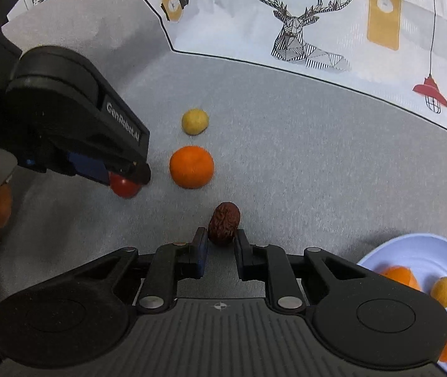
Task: Organize fruits
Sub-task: 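Carry the red fruit and the date with both tools over the plate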
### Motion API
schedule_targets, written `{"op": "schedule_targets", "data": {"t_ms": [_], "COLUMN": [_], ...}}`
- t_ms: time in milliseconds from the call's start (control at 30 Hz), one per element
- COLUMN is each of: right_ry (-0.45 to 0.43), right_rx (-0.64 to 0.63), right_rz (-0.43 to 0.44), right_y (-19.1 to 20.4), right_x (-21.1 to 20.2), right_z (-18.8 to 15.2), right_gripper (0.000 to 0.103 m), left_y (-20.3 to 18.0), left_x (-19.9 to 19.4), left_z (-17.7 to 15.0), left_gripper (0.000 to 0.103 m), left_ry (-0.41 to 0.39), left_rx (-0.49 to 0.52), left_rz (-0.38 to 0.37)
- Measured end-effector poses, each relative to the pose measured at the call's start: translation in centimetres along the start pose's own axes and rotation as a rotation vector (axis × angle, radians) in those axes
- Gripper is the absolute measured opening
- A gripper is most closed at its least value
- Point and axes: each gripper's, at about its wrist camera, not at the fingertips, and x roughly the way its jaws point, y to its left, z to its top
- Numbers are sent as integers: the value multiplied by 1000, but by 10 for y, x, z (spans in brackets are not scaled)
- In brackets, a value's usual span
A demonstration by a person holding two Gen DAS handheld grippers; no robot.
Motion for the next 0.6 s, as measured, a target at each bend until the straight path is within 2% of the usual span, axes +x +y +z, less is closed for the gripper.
{"op": "schedule_targets", "data": {"t_ms": [167, 367, 500, 600], "right_ry": [-24, -37, -121, -176], "right_rx": [-5, -13, -8, 9], "right_rz": [-19, -26, -36, -72], "right_y": [1, 1, -3, -11], "right_x": [8, 2, -20, -43], "right_z": [3, 3, 5, 9], "right_gripper": [21, 20, 20, 20], "left_y": [-10, -7, -8, -13], "left_x": [16, 16, 5, -10], "left_z": [14, 16, 11, 4], "left_gripper": [32, 32, 32, 32], "left_ry": [5, -3, -34, -84], "left_rx": [21, 19, 20, 60], "left_rz": [15, 11, -34, -48]}}
